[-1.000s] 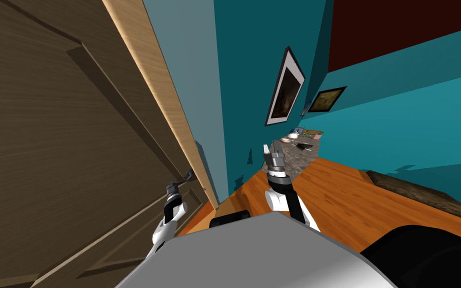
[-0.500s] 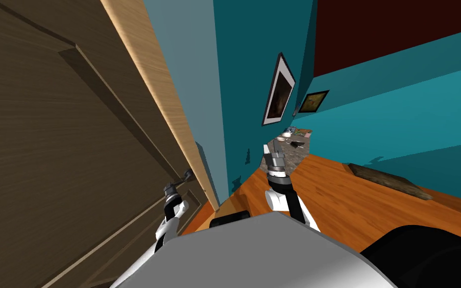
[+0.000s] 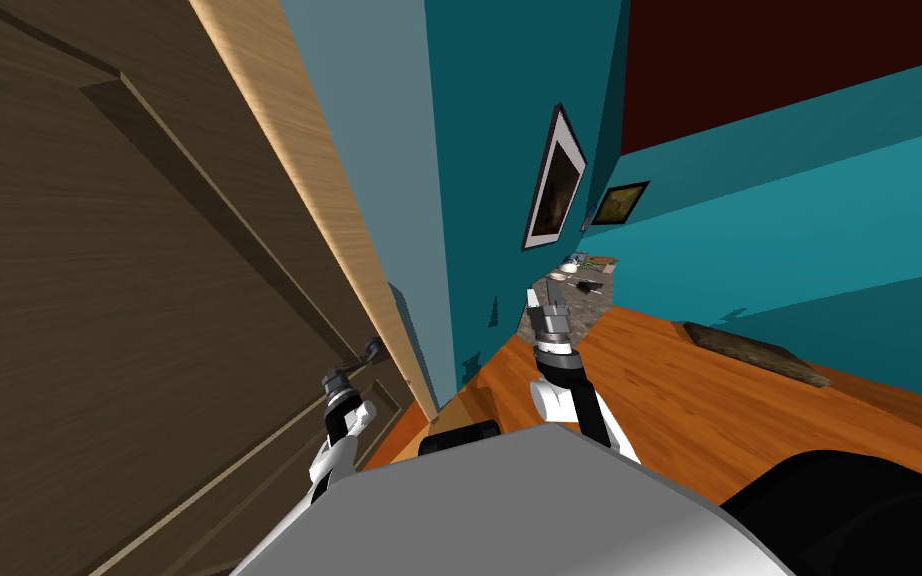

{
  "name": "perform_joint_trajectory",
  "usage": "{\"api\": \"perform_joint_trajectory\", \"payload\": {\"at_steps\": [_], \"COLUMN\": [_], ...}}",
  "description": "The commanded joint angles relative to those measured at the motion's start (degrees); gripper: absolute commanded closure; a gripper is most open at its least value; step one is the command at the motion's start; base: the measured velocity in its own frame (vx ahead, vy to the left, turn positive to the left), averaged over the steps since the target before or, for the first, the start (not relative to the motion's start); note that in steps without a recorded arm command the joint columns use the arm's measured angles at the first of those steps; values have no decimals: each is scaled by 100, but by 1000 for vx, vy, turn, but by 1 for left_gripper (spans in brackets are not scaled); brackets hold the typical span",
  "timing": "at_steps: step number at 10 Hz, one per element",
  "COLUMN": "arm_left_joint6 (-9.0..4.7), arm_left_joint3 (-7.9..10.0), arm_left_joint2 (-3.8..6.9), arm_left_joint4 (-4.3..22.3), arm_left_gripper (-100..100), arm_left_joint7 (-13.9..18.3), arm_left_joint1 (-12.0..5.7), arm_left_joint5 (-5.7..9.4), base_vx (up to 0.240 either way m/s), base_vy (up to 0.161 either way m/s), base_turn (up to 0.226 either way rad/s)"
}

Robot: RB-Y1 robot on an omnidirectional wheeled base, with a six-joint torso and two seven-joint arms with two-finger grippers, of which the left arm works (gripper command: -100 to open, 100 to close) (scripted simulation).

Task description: Push the door open

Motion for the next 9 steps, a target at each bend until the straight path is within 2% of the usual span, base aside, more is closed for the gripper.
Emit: {"api": "perform_joint_trajectory", "payload": {"at_steps": [1,2,4,6,9], "arm_left_joint6": [-171,-208,-208,-280,-280], "arm_left_joint3": [130,264,264,527,527], "arm_left_joint2": [131,103,103,46,46], "arm_left_joint4": [84,111,111,164,164], "arm_left_gripper": [100,100,100,100,100], "arm_left_joint7": [-91,-203,-203,-424,-424], "arm_left_joint1": [-118,-166,-166,-260,-260], "arm_left_joint5": [50,102,102,203,203], "base_vx": [3,4,11,0,6], "base_vy": [30,39,39,46,23], "base_turn": [-37,-109,-26,-109,-25]}}
